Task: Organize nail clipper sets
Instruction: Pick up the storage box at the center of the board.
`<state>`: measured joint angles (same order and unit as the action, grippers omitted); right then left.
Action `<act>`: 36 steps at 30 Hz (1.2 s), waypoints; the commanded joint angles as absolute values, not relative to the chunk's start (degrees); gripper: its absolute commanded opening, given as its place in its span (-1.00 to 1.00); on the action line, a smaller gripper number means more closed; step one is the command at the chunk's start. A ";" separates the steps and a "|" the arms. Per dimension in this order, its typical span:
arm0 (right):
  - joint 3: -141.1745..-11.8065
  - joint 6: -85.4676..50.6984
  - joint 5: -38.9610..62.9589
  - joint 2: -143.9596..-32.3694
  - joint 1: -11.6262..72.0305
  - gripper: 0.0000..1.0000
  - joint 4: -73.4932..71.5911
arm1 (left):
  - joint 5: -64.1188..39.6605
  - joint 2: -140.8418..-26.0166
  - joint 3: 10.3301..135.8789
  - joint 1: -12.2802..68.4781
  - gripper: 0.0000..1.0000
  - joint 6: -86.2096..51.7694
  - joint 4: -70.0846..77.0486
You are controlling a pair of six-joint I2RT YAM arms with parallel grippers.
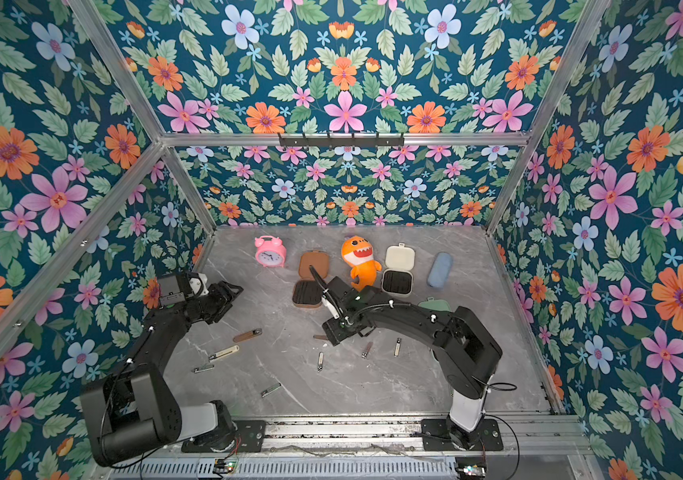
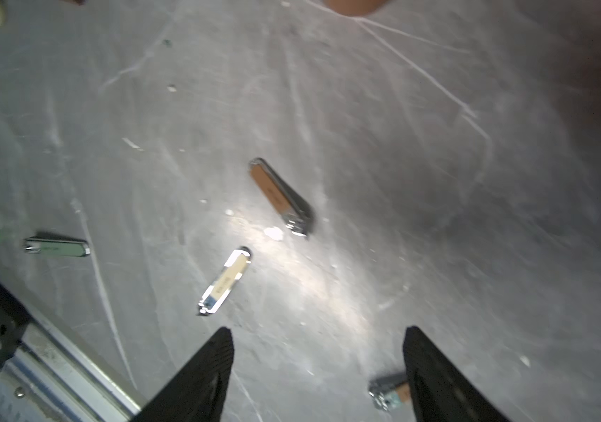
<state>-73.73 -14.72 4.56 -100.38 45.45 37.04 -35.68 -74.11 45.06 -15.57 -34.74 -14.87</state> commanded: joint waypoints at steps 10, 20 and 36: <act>-55.39 -27.12 1.10 -76.07 18.71 0.24 48.15 | -38.76 -74.32 41.26 -12.99 0.39 -37.35 -8.07; -47.39 -30.41 2.93 -78.23 14.76 0.10 42.87 | -38.99 -76.80 42.71 -9.40 0.39 -37.85 -6.98; -48.62 -27.83 4.26 -86.84 12.94 -0.20 38.47 | -38.68 -76.97 41.70 -8.19 0.39 -38.32 -6.59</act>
<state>-48.21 -28.25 2.94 -86.04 12.99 38.94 -38.61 -76.90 41.65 -8.29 -38.59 -7.35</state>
